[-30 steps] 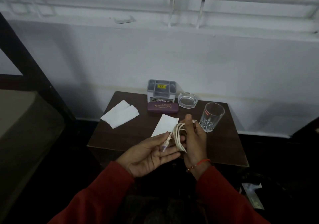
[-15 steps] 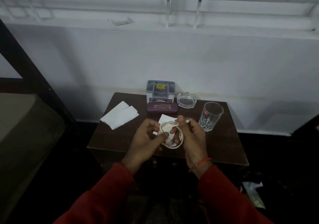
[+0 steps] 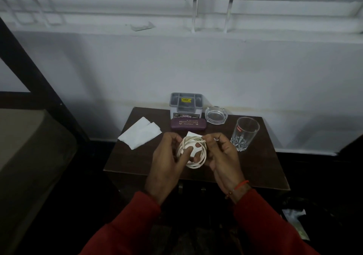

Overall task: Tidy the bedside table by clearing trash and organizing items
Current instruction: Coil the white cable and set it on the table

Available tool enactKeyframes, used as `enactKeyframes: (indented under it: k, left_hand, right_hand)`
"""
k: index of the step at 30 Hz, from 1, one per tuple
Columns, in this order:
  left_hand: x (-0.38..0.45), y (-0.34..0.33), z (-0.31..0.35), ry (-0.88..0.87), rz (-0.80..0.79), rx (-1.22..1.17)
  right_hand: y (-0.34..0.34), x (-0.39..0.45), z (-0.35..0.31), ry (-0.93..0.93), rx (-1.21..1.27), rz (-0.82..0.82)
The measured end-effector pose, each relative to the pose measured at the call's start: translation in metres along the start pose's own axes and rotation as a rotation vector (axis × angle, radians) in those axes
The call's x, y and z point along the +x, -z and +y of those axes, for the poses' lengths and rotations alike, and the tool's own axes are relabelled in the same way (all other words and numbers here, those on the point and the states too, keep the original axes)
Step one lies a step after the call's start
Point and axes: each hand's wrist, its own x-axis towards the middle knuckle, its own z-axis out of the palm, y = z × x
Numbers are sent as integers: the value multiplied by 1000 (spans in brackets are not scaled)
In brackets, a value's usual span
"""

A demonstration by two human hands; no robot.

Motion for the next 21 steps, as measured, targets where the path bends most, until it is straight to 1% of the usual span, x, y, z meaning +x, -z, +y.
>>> enactKeyframes:
  k: [2, 4, 8, 11, 14, 18, 20, 21]
  left_hand:
    - [0, -1, -3, -33, 13, 100]
    - [0, 1, -4, -73, -9, 153]
    - [-7, 2, 5, -37, -228, 22]
    - [-10, 1, 12, -24, -256, -29]
    - [-11, 0, 14, -40, -243, -54]
    - [-12, -1, 5, -74, -221, 13]
    - [-12, -2, 3, -71, -223, 51]
    - [-12, -2, 3, -57, -228, 61]
  right_hand:
    - [0, 0, 0, 9, -17, 8]
    - [0, -1, -1, 19, -38, 29]
    - [5, 5, -1, 47, -6, 189]
    - [7, 6, 4, 11, -8, 234]
    - [4, 7, 8, -72, 29, 216]
    - [2, 6, 12, -193, 81, 113]
    - [1, 6, 12, -222, 89, 74]
    - [1, 6, 12, -217, 95, 80]
